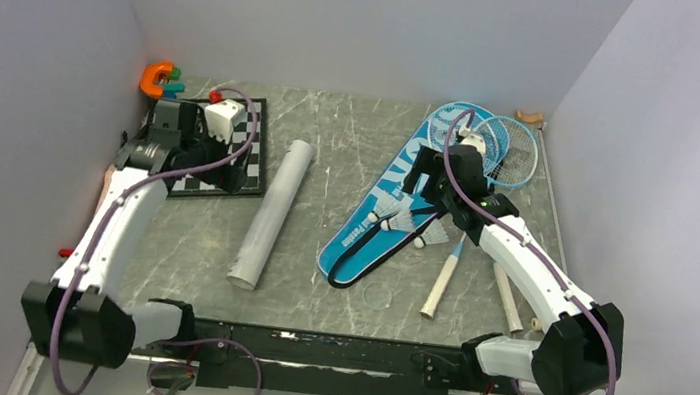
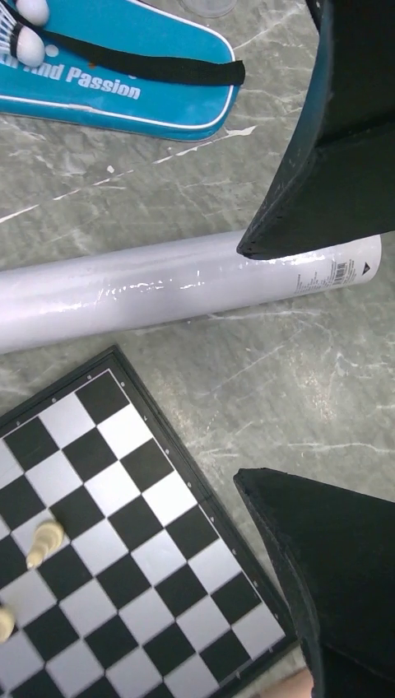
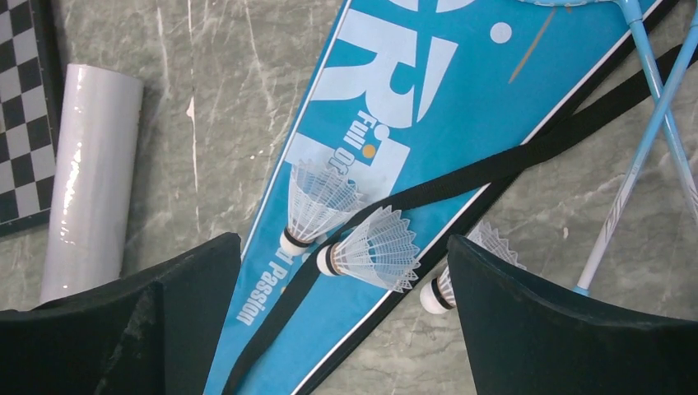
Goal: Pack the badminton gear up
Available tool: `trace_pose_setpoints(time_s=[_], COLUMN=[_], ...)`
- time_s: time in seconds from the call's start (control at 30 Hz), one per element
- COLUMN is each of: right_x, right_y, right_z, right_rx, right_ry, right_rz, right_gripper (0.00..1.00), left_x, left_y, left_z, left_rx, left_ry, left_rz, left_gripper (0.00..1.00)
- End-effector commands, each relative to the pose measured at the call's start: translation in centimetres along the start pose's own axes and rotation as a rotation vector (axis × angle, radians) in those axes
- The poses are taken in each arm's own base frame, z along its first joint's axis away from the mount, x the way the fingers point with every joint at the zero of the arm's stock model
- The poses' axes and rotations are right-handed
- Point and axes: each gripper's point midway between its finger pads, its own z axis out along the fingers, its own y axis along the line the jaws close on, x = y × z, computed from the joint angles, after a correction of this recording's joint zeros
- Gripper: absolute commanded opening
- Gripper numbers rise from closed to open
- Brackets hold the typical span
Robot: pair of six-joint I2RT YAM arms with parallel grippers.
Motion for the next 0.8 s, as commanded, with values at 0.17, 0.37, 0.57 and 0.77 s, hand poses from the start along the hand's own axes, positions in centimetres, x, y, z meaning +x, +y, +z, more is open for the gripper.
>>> trace_pose_setpoints(time_s=[0.17, 0.37, 0.57, 0.77], right_x=[-0.5, -0.4, 0.4, 1.8], right_y=[-0.8, -0.4, -0.4, -0.8], right_z=[-1.3, -1.7, -1.7, -1.4], right_rx=[0.038, 0.013, 0.004, 0.009], right_ry=[-0.03, -0.024, -0.005, 0.031], right_rz=[-0.036, -0.025, -0.016, -0.003], right_gripper=[1.0, 1.0, 1.0, 1.0], left_x=[-1.4, 0.1, 0.6, 2.6], left_y=[-1.9, -2.9, -3.6, -4.5], left_z=[5.3, 10.1, 13.1, 15.7], left_rx=[0.148, 0.194, 0.231, 0.257], left_ry=[0.071, 0.19, 0.226, 0.29], left_rz=[-0.005, 0.035, 0.047, 0.102], left_gripper=[0.99, 0.99, 1.0, 0.99])
